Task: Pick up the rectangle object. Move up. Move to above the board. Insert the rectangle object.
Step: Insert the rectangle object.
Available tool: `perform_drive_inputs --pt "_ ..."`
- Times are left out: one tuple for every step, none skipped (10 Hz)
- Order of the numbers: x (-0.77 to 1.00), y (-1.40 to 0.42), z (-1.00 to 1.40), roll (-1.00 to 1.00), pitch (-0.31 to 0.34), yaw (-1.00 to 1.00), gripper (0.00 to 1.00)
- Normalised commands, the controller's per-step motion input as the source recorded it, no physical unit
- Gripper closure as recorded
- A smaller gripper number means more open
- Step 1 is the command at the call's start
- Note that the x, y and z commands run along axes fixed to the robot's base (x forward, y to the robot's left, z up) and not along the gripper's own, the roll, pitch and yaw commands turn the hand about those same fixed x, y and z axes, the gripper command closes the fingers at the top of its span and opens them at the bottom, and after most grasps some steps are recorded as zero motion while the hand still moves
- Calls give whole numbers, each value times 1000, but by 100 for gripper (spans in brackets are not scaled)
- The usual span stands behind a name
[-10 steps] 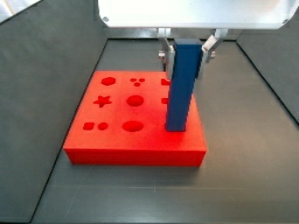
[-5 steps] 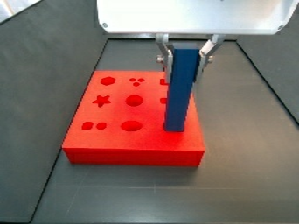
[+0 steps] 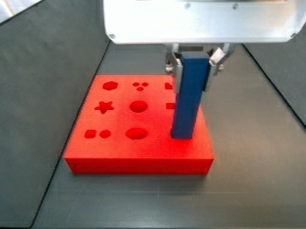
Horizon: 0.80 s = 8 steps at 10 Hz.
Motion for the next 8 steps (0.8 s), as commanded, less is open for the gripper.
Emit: perform_drive_inputs --pt "226 0 -146 70 -6 94 100" --pt "0 0 -37 21 -4 57 100" --pt "0 0 -11 0 -31 0 100" --pt "0 -43 -234 49 -116 17 100" --pt "0 -100 -491 134 -226 63 100" --pt "0 -86 -557 151 -263 77 100" --pt "0 -51 -557 164 -280 97 100" --pt "26 0 -554 157 -264 120 100"
